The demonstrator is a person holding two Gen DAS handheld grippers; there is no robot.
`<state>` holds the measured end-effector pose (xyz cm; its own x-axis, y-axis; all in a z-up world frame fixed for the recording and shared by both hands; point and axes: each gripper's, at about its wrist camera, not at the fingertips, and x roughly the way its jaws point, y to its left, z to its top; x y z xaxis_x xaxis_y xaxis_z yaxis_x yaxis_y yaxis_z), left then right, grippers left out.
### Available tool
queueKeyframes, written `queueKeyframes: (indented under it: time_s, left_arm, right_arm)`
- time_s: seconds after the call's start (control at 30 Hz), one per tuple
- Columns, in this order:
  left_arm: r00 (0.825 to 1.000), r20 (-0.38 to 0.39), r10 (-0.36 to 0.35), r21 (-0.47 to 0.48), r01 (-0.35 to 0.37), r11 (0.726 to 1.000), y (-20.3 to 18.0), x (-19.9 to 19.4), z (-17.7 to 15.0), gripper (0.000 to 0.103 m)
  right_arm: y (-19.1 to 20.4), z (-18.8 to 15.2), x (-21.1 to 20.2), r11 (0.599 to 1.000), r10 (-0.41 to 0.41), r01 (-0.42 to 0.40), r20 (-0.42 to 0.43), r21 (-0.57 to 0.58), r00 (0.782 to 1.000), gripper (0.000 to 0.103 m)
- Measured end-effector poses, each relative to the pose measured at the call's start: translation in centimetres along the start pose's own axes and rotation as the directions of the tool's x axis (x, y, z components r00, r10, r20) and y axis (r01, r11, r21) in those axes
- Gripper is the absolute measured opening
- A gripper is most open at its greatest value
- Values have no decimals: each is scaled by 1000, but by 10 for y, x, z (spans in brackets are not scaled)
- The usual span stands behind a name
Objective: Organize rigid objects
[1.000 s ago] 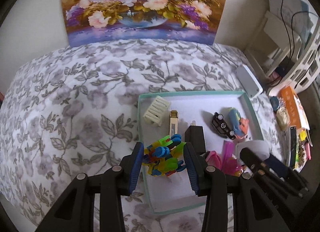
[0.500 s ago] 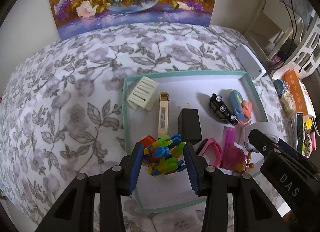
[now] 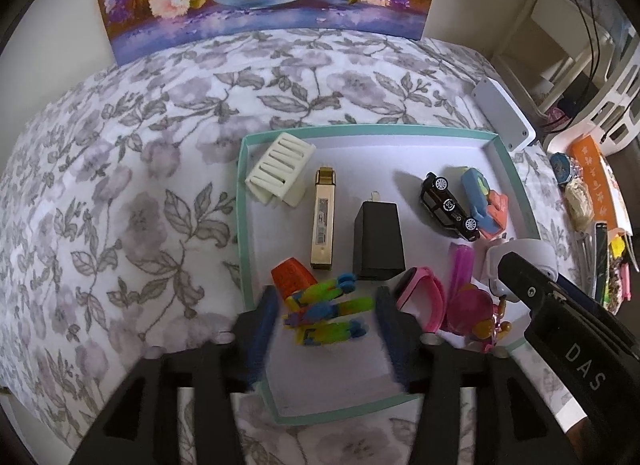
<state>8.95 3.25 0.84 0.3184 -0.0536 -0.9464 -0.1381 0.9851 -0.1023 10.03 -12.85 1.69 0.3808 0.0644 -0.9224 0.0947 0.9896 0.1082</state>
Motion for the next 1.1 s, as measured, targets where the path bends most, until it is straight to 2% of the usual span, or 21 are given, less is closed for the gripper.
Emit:
queueKeyframes:
  time_s: [0.27,0.4,0.47,0.57,0.63,0.67,0.9,1.1]
  left_arm:
    - [1000,12,8,-14,-8,1000,6,-5,1,69]
    - [1000,21,13,-42,-12,999,14,-9,2,70]
    - [999,29,25,-55,-24,998,19,-11,3,74]
    - [998,41,43,-81,-40,996,28,-14,5,86]
    - [997,49,58,-102,-52,993,34,-15,6,102]
    - [996,54,67,-116,-61,991,39,-15,7,103]
    - [988,68,135,-182,-121,976,66,-17,9,103]
    - [988,91,125,-237,-100,966,85,-29,1,103]
  right_arm:
    - [-1,1,0,1000,-1,1,4,12,1000,64]
    - [-3,2,-2,1000,-14,13,29,25,999,79]
    - [-4,2,-2,999,-16,15,34,32,999,81]
    - [-4,1,-1,999,-12,11,34,35,999,81]
    - [-4,1,0,999,-6,4,39,35,999,82]
    - [-3,1,-1,999,-3,2,42,32,999,82]
    - [6,-1,-2,1000,6,-6,46,0,999,82]
    - [17,-12,-5,999,20,-19,26,-30,999,82]
